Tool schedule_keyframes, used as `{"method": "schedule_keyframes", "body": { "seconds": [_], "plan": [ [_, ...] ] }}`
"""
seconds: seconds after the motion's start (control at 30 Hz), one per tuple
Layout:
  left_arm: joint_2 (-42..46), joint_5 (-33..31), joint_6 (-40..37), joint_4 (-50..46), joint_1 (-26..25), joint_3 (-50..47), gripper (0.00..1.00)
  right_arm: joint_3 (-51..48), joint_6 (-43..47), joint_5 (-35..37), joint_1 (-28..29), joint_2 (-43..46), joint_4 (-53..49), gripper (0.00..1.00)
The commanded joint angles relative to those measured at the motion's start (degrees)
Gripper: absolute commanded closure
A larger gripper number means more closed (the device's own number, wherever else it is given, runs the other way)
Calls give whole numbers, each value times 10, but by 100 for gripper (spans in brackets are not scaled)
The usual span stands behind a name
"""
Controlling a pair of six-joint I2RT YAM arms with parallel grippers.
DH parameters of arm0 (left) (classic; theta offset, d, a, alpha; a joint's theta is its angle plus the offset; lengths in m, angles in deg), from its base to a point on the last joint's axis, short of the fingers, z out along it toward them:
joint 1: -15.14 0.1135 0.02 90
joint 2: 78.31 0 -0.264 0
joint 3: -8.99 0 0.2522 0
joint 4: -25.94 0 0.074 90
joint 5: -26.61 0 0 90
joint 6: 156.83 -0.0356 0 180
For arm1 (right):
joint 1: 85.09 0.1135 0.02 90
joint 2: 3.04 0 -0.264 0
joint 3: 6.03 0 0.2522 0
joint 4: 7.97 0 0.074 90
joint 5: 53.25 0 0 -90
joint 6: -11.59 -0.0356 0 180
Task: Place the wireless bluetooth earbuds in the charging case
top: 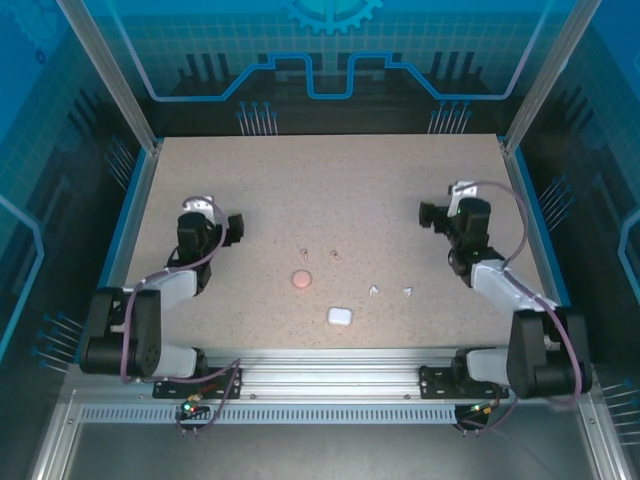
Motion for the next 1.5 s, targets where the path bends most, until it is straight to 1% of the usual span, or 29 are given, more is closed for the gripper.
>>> {"method": "schedule_keyframes", "body": {
  "seconds": [0.0,0.03,0.07,0.1,0.13,0.17,0.23,0.27,0.3,0.37,0.43,0.5,0.6,0.67,0.7,0.8,0.9,1.1,1.23,1.47],
  "plan": [
    [68,-48,76,-122,-5,51,1,111,-153,53,3,36,-272,0],
    [84,-42,102,-154,-5,65,1,149,-197,64,1,34,-338,0],
    [99,-35,142,-203,-5,82,1,179,-221,38,-7,28,-390,0],
    [109,-28,179,-247,-6,104,1,199,-224,-5,-11,19,-422,0],
    [120,-8,218,-298,-6,126,1,220,-231,-42,-8,10,-458,0],
    [129,20,251,-342,-6,141,1,235,-237,-76,0,0,-487,0],
    [146,72,303,-394,-13,151,1,247,-246,-127,28,-10,-532,9],
    [156,92,326,-406,-25,147,1,251,-259,-138,54,-14,-560,11],
    [164,104,338,-412,-36,141,1,251,-270,-141,73,-16,-575,13],
    [189,121,375,-435,-75,127,1,252,-307,-136,131,-22,-621,14],
    [210,136,415,-443,-107,111,1,246,-344,-137,189,-29,-646,14],
    [233,138,467,-444,-135,87,1,242,-393,-122,259,-40,-665,12],
    [269,137,553,-432,-153,45,1,240,-470,-96,340,-58,-687,12],
    [295,137,607,-423,-160,13,1,231,-533,-87,392,-75,-682,12],
    [303,138,621,-417,-165,4,1,228,-553,-83,410,-84,-678,12],
    [315,140,634,-414,-177,-2,1,239,-583,-76,458,-133,-671,12],
    [307,164,647,-387,-185,-4,1,280,-594,-65,503,-211,-685,11],
    [259,176,639,-403,-198,26,1,343,-607,-66,549,-322,-686,11],
    [255,175,630,-401,-199,28,1,363,-619,-63,562,-352,-684,11],
    [254,174,621,-393,-200,25,1,349,-628,-60,567,-357,-672,11]
  ]
}}
